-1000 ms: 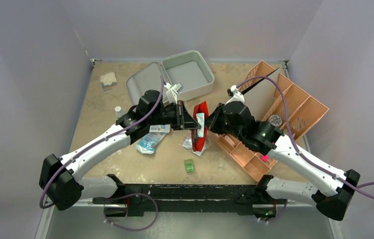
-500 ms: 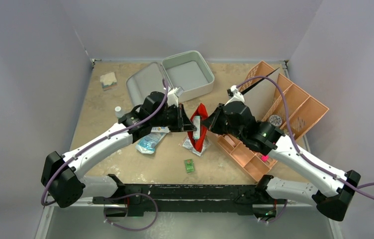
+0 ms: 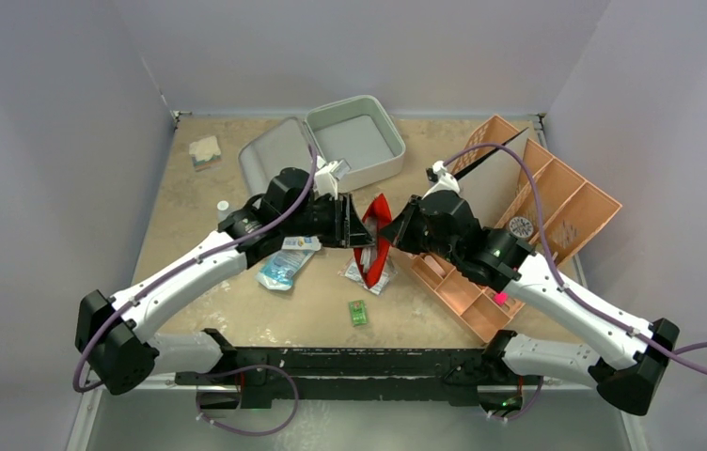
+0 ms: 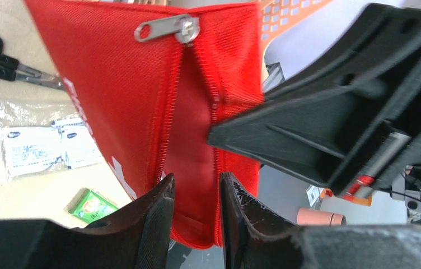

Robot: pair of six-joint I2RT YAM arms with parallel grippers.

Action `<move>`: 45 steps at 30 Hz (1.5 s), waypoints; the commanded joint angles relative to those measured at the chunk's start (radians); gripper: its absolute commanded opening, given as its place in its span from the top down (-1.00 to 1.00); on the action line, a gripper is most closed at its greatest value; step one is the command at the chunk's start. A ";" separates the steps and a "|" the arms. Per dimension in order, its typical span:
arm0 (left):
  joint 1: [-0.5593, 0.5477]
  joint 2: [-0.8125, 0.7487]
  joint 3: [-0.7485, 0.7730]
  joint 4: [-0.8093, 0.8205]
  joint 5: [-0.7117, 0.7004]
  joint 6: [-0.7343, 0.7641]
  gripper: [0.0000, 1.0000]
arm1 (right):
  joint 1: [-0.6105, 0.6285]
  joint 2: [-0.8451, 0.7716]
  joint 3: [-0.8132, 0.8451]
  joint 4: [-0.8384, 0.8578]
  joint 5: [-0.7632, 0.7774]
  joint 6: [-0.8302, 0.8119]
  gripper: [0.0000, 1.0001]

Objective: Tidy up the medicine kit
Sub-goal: Place the medical item at the medicine pouch, then zip the medicine pouch.

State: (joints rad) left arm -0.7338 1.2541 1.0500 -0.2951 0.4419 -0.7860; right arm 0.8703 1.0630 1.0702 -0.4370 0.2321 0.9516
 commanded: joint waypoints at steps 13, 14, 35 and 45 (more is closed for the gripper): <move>-0.001 -0.102 0.234 -0.227 0.005 0.425 0.64 | 0.002 -0.082 -0.044 0.071 -0.257 -0.245 1.00; -0.001 -0.103 0.254 -0.247 0.003 0.449 0.68 | 0.002 -0.084 -0.042 0.072 -0.306 -0.281 1.00; -0.001 -0.420 0.183 -0.491 0.391 0.685 0.37 | 0.002 -0.217 -0.005 -0.041 -0.930 -0.736 1.00; -0.001 -0.294 0.214 -0.562 0.615 0.823 0.24 | 0.002 -0.228 0.005 0.036 -1.085 -0.746 1.00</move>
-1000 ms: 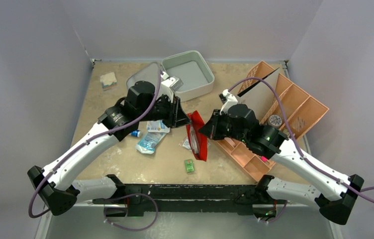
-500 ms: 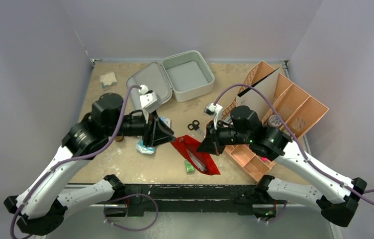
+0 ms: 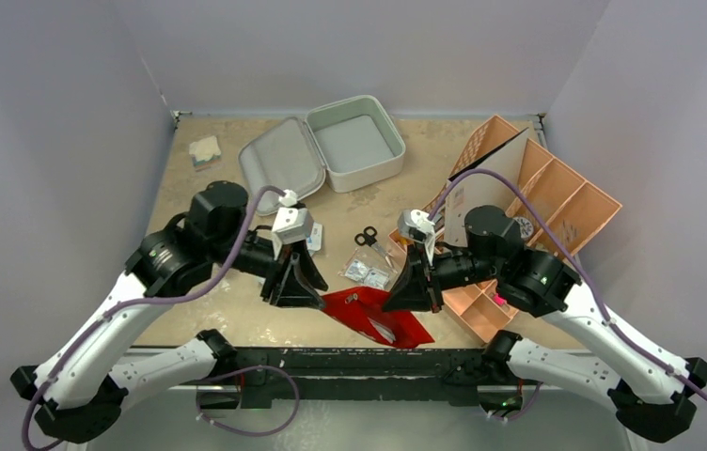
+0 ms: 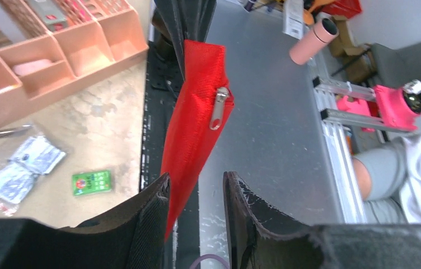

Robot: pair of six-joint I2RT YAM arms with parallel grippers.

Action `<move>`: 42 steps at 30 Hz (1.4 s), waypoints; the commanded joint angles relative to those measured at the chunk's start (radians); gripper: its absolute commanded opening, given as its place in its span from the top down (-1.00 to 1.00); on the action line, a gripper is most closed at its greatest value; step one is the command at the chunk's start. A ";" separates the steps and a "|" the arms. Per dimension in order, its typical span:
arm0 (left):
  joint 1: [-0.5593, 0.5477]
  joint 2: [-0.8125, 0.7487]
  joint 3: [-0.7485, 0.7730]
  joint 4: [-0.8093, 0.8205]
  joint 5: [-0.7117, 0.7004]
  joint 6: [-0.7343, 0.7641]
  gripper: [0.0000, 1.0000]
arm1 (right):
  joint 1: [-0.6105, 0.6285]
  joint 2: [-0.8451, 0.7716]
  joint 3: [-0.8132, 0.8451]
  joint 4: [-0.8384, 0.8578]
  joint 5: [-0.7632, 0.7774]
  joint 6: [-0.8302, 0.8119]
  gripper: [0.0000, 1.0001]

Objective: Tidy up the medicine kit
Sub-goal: Zip the medicine pouch.

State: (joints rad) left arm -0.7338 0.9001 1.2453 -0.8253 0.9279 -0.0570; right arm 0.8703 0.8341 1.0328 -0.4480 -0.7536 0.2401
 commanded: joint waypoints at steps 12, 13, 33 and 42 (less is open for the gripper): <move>-0.002 0.140 0.016 0.014 0.242 0.118 0.14 | 0.001 0.045 0.071 0.055 -0.078 -0.060 1.00; -0.003 0.139 0.016 0.013 0.240 0.127 0.18 | 0.002 0.046 0.072 0.058 -0.077 -0.061 1.00; -0.001 0.091 0.004 0.137 -0.398 0.024 1.00 | 0.002 0.010 0.174 -0.096 0.516 0.262 -0.31; -0.002 0.048 -0.054 0.359 -0.571 -0.109 1.00 | 0.002 0.072 0.153 0.115 0.481 0.405 -0.57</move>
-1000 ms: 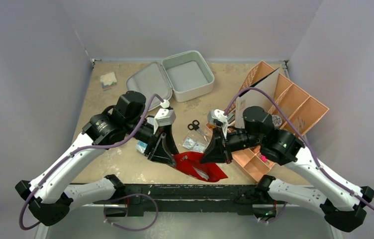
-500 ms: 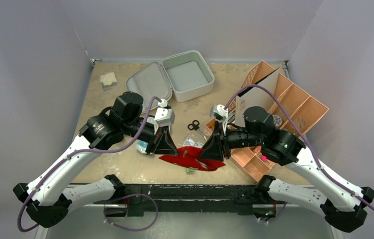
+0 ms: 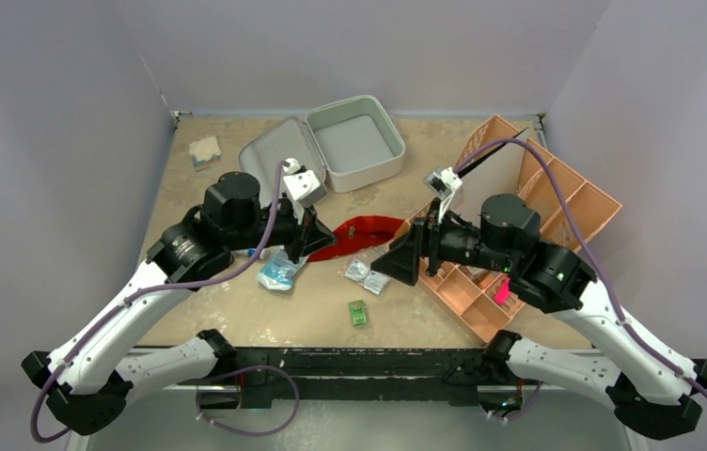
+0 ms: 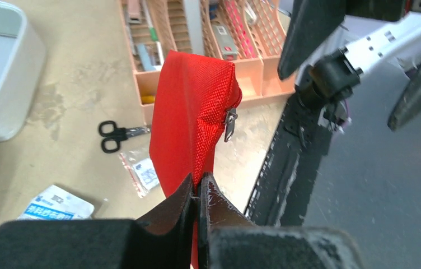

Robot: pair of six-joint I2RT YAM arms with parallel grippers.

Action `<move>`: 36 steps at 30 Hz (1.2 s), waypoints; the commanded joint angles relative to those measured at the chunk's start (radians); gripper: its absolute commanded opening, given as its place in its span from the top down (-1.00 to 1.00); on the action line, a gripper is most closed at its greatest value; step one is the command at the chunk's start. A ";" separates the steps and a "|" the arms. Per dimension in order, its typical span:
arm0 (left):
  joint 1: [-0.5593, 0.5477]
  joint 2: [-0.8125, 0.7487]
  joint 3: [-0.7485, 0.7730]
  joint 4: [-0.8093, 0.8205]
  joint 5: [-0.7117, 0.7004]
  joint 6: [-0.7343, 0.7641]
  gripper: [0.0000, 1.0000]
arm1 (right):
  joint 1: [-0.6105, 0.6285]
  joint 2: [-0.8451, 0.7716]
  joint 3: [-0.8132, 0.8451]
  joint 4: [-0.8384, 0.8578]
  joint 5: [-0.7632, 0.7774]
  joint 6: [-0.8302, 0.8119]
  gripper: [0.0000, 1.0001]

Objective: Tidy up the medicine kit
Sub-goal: Zip the medicine pouch.

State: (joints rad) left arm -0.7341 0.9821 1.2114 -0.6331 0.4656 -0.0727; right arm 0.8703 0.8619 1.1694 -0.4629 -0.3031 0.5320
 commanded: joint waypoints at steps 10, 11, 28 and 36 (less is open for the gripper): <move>-0.002 -0.043 0.005 0.242 -0.067 -0.175 1.00 | 0.002 0.170 -0.002 0.429 0.027 0.258 -0.29; -0.001 -0.049 0.000 0.247 -0.065 -0.181 1.00 | 0.002 0.176 -0.008 0.452 0.036 0.267 -0.28; -0.001 -0.060 -0.032 0.275 -0.038 -0.223 1.00 | 0.002 0.242 -0.036 0.608 0.102 0.311 0.13; -0.001 -0.072 -0.044 0.227 -0.070 -0.237 1.00 | 0.002 0.184 -0.109 0.625 0.153 0.281 0.36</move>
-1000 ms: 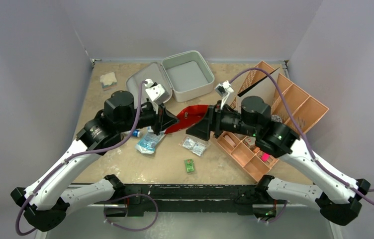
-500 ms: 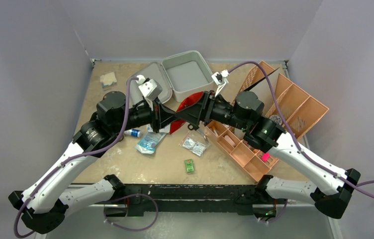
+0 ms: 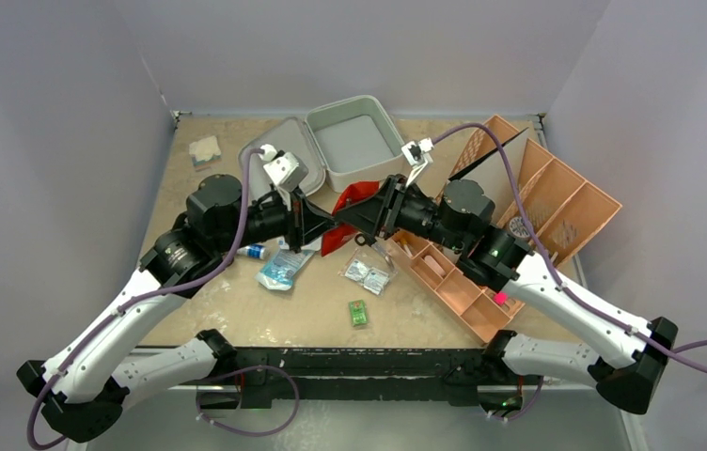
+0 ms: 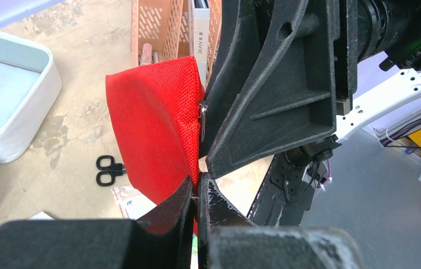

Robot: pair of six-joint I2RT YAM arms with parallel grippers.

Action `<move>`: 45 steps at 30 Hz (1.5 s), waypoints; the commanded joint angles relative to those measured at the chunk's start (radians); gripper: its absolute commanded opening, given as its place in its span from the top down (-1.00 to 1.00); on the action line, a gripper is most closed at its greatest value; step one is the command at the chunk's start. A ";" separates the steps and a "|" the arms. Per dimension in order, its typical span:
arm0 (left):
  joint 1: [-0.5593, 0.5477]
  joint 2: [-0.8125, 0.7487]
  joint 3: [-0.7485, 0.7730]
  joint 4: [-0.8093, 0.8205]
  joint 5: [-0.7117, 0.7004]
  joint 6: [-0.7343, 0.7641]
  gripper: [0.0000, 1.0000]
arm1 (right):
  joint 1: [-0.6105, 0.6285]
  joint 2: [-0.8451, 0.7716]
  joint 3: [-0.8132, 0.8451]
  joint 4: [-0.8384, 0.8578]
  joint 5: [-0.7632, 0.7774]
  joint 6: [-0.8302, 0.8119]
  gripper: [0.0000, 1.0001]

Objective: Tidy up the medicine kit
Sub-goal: Zip the medicine pouch.

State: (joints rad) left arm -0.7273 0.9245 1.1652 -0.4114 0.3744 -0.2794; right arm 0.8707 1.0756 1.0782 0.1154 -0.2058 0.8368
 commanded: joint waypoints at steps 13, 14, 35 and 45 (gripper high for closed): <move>-0.008 0.015 0.033 -0.016 0.083 -0.043 1.00 | 0.002 -0.050 -0.032 0.048 0.057 -0.043 0.52; -0.008 0.015 0.033 -0.018 0.084 -0.043 1.00 | 0.002 -0.053 -0.033 0.050 0.055 -0.043 0.57; -0.007 0.037 0.053 -0.087 0.005 -0.127 0.42 | 0.000 -0.100 -0.077 -0.074 0.037 -0.209 1.00; -0.006 0.069 0.100 -0.138 -0.099 -0.399 0.15 | 0.001 -0.081 -0.087 -0.091 -0.112 -0.336 1.00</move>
State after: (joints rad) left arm -0.7296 0.9802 1.2266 -0.5503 0.3202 -0.5182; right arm 0.8719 0.9947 0.9886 0.0048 -0.2398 0.5781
